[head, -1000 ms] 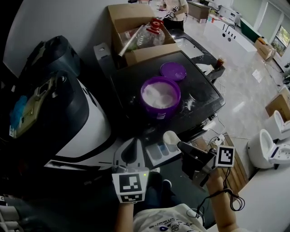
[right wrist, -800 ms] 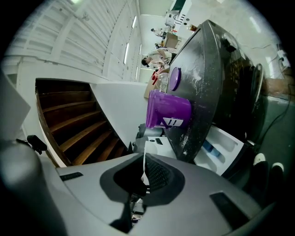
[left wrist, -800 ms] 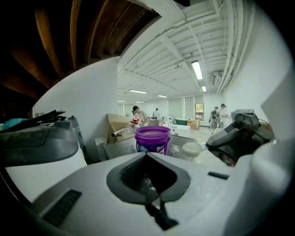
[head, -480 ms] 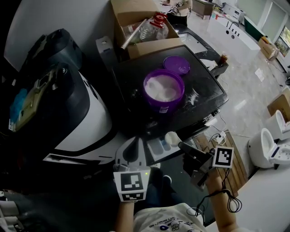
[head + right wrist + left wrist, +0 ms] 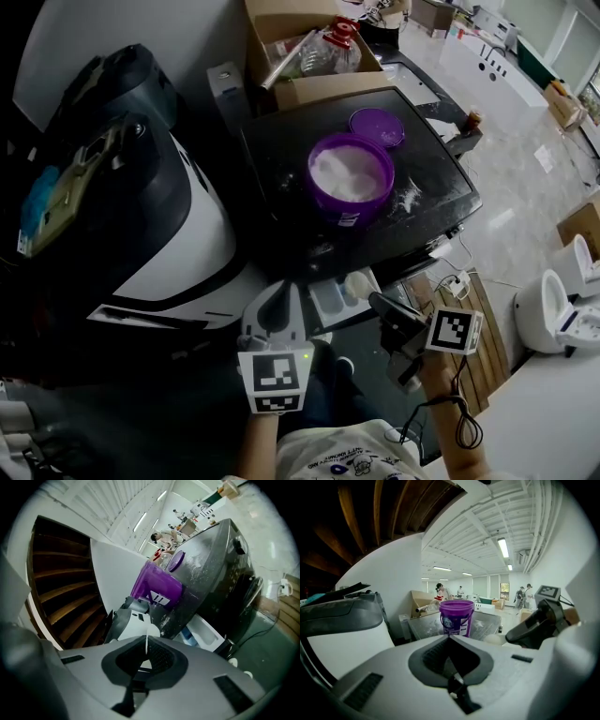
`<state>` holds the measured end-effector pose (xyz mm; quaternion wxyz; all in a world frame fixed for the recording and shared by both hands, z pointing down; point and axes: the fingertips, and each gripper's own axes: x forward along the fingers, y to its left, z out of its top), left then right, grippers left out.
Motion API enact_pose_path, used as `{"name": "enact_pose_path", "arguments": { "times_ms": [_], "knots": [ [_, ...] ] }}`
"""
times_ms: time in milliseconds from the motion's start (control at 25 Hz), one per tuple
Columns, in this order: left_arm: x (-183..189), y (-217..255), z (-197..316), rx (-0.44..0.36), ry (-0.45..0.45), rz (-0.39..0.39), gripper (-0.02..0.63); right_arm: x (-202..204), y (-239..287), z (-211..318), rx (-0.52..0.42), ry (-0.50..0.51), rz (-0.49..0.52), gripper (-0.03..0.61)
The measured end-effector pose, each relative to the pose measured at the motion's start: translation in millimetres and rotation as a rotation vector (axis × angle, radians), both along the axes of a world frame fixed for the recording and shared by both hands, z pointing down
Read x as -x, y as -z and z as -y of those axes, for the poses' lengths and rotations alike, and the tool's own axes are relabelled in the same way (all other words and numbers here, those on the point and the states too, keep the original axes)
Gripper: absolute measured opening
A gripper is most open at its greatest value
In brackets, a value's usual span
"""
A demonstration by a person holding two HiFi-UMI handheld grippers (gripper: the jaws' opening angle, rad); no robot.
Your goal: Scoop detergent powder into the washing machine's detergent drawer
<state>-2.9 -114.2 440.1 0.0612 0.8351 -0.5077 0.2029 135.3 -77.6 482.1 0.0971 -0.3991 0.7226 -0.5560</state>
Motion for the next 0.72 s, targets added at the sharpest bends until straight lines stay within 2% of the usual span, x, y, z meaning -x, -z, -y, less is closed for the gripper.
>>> {"name": "enact_pose_path", "arguments": {
  "times_ms": [320, 720],
  "knots": [
    [11.3, -9.4, -1.7, 0.017, 0.027, -0.001, 0.002, 13.4, -19.9, -1.7, 0.010, 0.042, -0.131, 0.021],
    [25.3, -18.9, -3.5, 0.033, 0.062, -0.004, 0.002, 26.3, -40.8, 1.9, 0.023, 0.080, -0.236, 0.021]
  ]
}}
